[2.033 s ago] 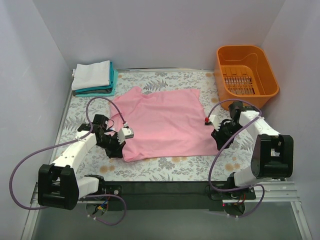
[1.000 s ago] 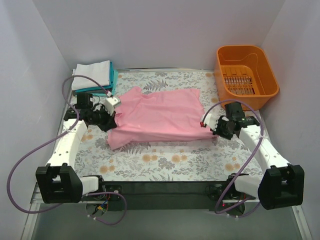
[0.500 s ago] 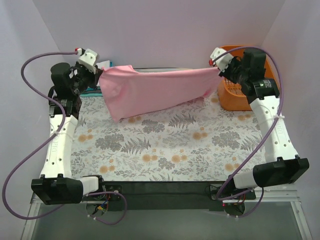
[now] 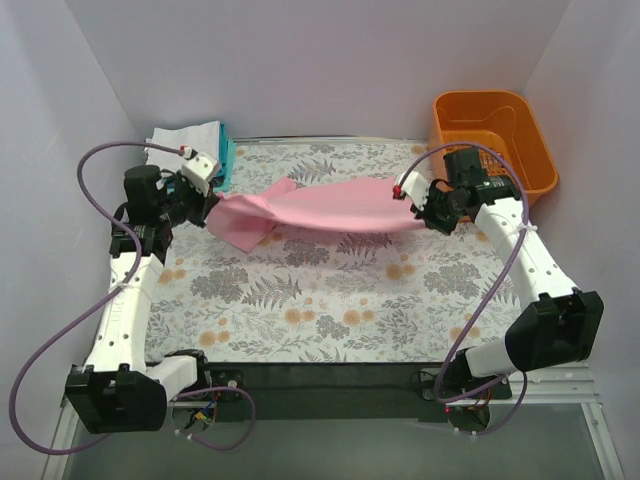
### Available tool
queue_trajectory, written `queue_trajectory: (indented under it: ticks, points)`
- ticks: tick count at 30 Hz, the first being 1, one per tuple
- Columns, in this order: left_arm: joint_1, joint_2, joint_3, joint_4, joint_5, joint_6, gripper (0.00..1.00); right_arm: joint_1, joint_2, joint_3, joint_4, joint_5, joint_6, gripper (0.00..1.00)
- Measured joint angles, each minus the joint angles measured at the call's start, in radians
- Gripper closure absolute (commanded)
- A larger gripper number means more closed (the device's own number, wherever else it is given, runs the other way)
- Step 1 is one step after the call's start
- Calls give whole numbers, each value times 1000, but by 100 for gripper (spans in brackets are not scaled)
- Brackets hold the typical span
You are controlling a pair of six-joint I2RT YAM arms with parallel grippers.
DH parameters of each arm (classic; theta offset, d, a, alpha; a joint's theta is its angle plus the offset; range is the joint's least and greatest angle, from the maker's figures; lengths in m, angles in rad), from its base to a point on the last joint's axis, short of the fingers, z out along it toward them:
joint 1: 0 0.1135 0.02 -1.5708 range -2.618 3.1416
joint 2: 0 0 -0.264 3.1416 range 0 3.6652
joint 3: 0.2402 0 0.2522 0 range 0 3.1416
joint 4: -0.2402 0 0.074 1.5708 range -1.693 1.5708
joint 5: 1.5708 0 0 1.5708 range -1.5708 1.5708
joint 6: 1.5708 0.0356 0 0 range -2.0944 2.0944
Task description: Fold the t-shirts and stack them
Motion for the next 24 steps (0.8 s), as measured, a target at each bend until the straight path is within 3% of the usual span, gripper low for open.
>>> queue_trajectory:
  ticks: [6,7,8,10,11,20,24]
  points:
    - [0,-1,-216,-144,35,95,100,27,72,-275,-47,-64,-13,97]
    - [0,10,-245,-165,38,107,100,33,98,-302,-47,-67,-13,83]
    - [0,24,-266,-186,42,117,100,41,134,-333,-47,-73,-13,75]
    - [0,53,-287,-212,46,130,100,51,163,-362,-46,-78,-10,60]
    - [0,65,-291,-222,47,135,100,53,165,-370,-49,-80,-7,58]
    - [0,107,-291,-235,61,158,100,73,40,-376,-37,-86,-18,56]
    - [0,126,-291,-235,62,158,100,132,-10,-481,28,-60,-19,57]
